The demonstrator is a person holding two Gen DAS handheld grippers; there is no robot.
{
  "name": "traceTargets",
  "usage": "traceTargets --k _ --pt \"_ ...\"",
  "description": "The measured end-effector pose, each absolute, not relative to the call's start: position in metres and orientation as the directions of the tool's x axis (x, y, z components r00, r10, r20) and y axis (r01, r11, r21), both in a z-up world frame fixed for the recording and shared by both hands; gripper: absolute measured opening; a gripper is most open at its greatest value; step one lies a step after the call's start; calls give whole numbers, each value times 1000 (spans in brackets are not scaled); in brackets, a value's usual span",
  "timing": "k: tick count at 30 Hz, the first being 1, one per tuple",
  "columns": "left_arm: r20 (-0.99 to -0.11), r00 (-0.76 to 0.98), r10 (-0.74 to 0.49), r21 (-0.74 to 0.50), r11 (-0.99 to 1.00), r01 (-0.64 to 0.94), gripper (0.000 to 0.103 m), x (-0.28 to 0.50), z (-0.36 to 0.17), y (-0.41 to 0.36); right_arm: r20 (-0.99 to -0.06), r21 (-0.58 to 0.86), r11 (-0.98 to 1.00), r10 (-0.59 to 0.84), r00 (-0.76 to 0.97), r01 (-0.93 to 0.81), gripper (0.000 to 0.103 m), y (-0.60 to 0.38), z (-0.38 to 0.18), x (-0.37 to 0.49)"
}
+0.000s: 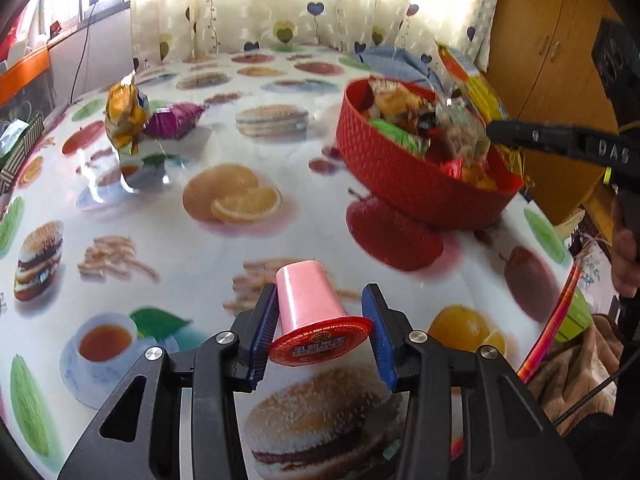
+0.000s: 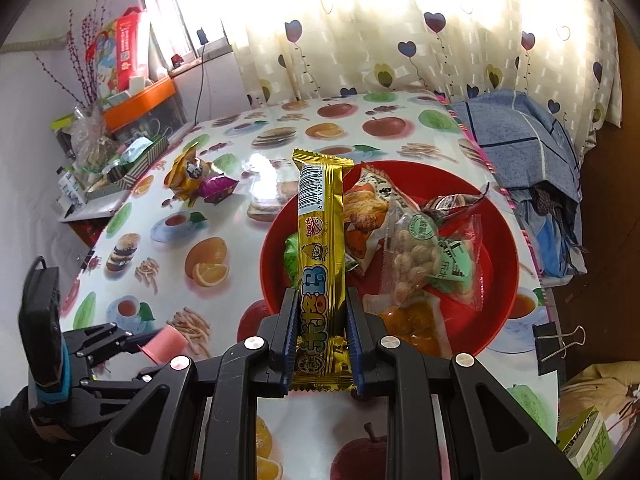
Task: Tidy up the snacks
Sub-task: 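Carry both items over the basket and open the left tool to drop the jelly cup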
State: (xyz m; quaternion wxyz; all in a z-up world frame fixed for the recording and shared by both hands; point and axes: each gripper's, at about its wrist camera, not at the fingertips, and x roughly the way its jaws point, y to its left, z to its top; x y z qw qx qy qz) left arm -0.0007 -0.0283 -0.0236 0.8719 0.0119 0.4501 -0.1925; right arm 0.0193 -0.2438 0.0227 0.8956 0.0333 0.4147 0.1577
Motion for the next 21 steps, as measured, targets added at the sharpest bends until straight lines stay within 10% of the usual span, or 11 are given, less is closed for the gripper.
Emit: traceTargets --k 21 --pt "-665 561 -493 -207 844 495 44 50 43 -85 -722 169 978 207 660 -121 20 -291 30 30"
